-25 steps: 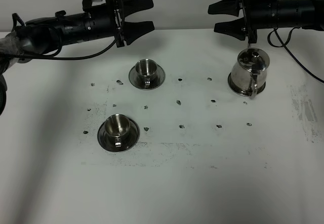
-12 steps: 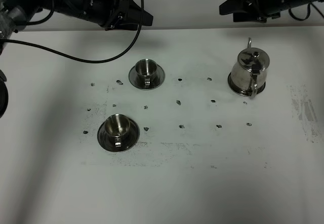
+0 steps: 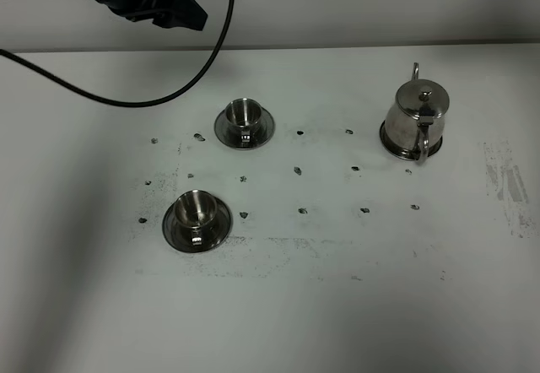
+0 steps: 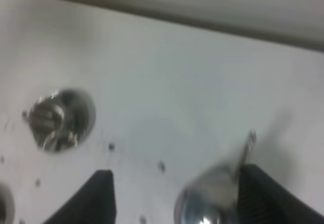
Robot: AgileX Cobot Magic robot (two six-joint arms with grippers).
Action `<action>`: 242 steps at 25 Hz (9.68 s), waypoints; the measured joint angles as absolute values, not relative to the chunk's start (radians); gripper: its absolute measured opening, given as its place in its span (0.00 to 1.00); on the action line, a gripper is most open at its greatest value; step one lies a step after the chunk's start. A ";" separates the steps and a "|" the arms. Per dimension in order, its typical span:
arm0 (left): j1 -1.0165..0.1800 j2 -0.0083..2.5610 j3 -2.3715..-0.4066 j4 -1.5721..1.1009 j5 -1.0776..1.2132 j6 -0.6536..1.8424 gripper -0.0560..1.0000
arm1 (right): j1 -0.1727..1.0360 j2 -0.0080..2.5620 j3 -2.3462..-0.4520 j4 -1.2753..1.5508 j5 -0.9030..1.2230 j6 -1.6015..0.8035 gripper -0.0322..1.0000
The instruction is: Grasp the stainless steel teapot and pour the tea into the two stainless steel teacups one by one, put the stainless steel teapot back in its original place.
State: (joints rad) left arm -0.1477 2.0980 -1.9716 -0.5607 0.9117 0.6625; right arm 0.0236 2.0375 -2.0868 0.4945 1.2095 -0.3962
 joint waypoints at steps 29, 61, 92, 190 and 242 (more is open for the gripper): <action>-0.154 0.720 -0.856 0.163 0.814 0.041 0.65 | 0.174 1.426 -1.061 0.357 0.617 -0.318 0.47; -0.154 0.242 -0.467 -0.063 1.063 0.055 0.65 | 0.188 1.426 -1.051 0.288 0.629 -0.283 0.47; -0.030 0.000 -0.467 -0.063 1.072 0.057 0.65 | 0.297 1.473 -1.051 0.326 0.570 -0.287 0.47; -0.030 0.003 -0.467 -0.062 1.071 0.058 0.65 | 0.266 2.044 -1.498 -0.032 0.763 0.112 0.23; -0.030 0.003 -0.467 -0.062 1.071 0.059 0.65 | 0.497 2.177 -1.999 -0.057 1.057 -0.901 0.23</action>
State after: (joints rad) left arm -0.0298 0.0034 -0.4665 -0.0624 1.0714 0.0590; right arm 0.4970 2.1772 -1.9994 -0.0573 1.0572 -0.9010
